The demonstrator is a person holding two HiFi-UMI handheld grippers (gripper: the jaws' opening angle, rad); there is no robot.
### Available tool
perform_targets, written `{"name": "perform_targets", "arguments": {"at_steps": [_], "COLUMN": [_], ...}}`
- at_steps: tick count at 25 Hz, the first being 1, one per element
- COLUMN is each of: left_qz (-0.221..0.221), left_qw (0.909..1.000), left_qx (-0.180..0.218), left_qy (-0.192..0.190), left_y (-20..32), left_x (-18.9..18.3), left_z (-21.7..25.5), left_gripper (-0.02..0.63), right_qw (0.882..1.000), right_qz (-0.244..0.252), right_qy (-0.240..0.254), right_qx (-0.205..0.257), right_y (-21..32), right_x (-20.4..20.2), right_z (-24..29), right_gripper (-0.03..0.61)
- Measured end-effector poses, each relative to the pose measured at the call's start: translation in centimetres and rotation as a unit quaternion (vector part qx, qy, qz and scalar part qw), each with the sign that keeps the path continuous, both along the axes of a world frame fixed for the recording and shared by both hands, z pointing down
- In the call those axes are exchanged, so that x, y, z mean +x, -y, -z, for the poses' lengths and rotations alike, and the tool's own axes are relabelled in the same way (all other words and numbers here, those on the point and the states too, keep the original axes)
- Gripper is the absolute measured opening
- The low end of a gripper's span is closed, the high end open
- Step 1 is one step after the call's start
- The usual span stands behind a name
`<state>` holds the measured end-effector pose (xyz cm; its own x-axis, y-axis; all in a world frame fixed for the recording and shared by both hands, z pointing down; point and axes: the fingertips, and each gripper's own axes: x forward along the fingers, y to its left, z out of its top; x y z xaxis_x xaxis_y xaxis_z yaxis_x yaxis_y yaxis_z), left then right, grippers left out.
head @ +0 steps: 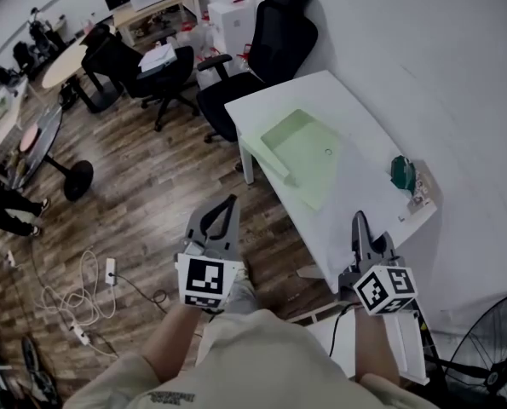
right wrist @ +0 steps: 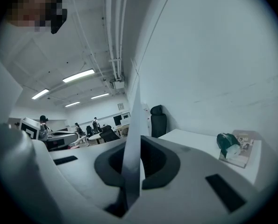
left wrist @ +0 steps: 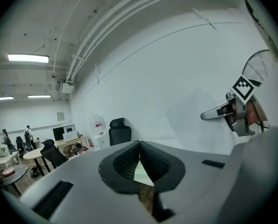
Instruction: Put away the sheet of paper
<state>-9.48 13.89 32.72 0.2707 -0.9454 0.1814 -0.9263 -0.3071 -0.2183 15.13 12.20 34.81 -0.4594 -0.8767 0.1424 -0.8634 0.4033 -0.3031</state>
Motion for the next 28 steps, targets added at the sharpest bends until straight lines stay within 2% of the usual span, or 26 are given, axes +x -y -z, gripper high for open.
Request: {"name": "perform_targets", "arguments": {"at_steps": [7, 10, 16, 21, 24, 28], "left_qz": [-0.034, -0.052, -0.085, -0.122, -0.133, -0.14], "left_qw": [0.9986, 0.9975, 0.995, 0.9903, 0.9867, 0.9821], "left_qx": [-0.04, -0.047, -0.053, -0.064, -0.091, -0.123], "left_qy": [-0.002, 0.0, -0.006, 0.016, 0.021, 0.023], "left_y": [8.7, 12.3, 19.0, 23.4, 25.4, 27.6], "left_x": [-3.7, -5.4, -7.7, -8.7, -8.8, -8.6], "left_z": [-2.6, -3.0, -4.5, -6.9, -9.4, -12.6], "left_gripper": [0.021, 0.021, 0.021, 0.02, 0.021, 0.021], "right_qw": [0.998, 0.996, 0.989, 0.977, 0.967, 0.956], "right_qz": [-0.039, -0.058, -0.108, -0.132, -0.145, -0.153], "right_qy": [0.026, 0.021, 0.02, 0.081, 0.123, 0.155], "right_qx": [-0.052, -0.07, -0.101, -0.144, -0.168, -0.196], "right_y": [7.9, 11.1, 17.1, 20.3, 21.6, 23.1], "right_x": [-2.7, -3.8, -3.3, -3.1, -2.7, -2.1], "right_z": [-2.8, -3.9, -7.2, -9.8, -11.6, -14.1], "right_gripper": [0.023, 0.023, 0.023, 0.023, 0.023, 0.023]}}
